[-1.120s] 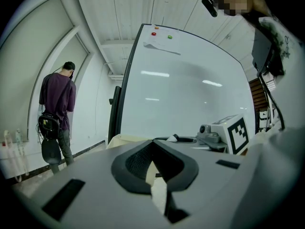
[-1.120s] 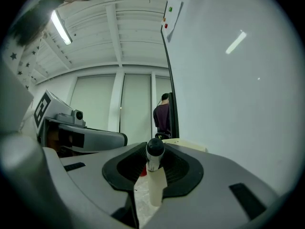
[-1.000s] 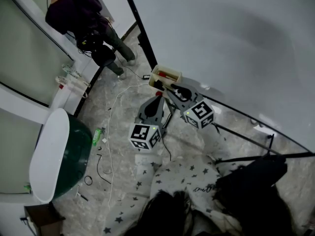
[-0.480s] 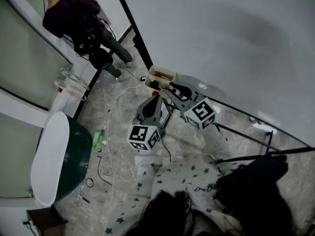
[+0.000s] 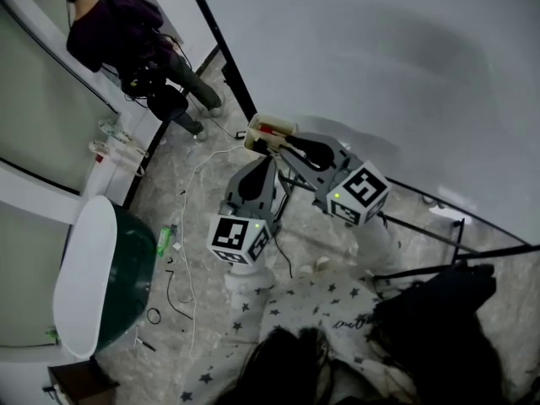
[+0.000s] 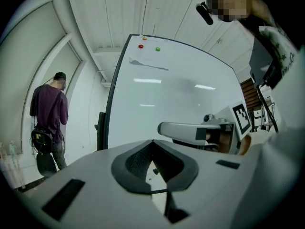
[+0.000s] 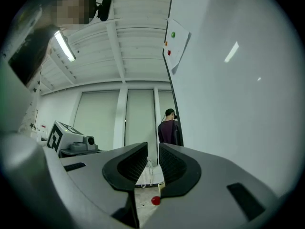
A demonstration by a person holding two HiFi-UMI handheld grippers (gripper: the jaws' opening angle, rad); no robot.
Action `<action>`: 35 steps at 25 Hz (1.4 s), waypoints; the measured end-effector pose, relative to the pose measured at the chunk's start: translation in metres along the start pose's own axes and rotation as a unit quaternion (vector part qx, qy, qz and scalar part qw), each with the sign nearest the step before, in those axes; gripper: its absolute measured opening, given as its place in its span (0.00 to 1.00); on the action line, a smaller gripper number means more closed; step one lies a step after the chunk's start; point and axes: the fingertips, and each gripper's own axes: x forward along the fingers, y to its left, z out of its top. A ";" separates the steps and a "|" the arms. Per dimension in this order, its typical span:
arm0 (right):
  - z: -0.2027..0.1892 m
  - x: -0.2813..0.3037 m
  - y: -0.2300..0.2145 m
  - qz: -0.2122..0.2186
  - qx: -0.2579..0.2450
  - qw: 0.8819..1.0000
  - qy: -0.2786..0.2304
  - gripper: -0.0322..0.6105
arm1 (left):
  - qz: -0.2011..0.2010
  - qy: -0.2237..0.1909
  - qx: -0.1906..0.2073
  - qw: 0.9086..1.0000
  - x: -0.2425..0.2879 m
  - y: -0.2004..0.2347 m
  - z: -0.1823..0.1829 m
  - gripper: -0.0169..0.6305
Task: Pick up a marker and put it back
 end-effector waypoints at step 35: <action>0.013 -0.008 0.003 0.010 0.004 1.000 -0.003 0.06 | -0.022 -0.017 0.023 0.999 -0.001 -0.014 0.029 0.03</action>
